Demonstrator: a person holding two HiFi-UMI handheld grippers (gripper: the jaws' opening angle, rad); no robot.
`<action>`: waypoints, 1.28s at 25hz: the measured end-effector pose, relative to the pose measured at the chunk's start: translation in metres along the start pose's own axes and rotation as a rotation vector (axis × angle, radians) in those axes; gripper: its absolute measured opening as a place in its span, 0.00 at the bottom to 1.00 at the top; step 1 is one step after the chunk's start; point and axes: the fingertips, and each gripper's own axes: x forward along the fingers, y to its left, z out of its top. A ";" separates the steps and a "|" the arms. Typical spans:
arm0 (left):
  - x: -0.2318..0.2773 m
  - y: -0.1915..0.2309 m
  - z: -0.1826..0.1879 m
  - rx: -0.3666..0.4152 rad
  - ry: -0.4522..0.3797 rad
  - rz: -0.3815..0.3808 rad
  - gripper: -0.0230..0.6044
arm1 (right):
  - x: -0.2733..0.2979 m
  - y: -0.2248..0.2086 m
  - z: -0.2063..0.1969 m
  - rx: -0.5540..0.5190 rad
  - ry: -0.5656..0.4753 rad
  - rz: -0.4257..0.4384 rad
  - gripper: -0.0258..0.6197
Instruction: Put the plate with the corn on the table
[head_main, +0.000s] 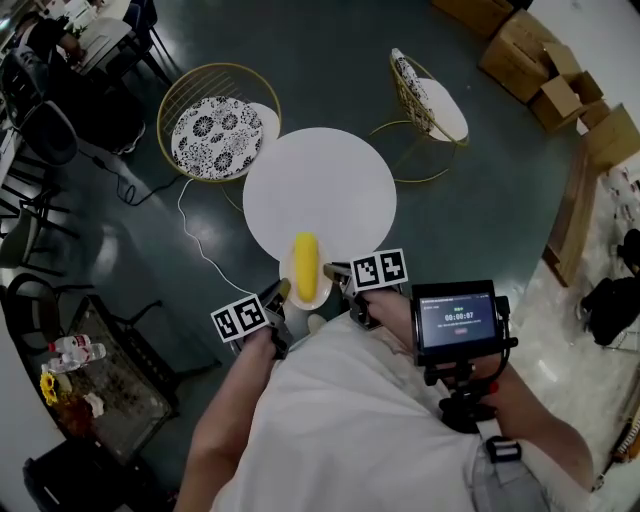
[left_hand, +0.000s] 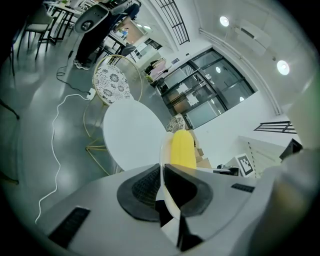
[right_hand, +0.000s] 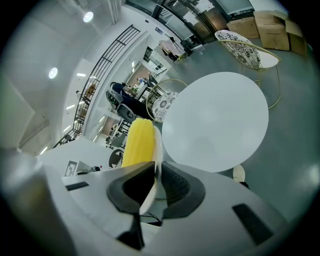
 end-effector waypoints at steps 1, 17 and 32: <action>0.002 0.001 0.002 -0.005 -0.002 0.004 0.09 | 0.003 -0.001 0.003 -0.004 0.006 0.003 0.12; 0.073 0.010 0.044 -0.028 0.019 0.049 0.09 | 0.025 -0.048 0.069 0.000 0.074 0.012 0.12; 0.131 0.018 0.050 -0.057 0.063 0.063 0.09 | 0.037 -0.101 0.096 0.008 0.132 -0.002 0.12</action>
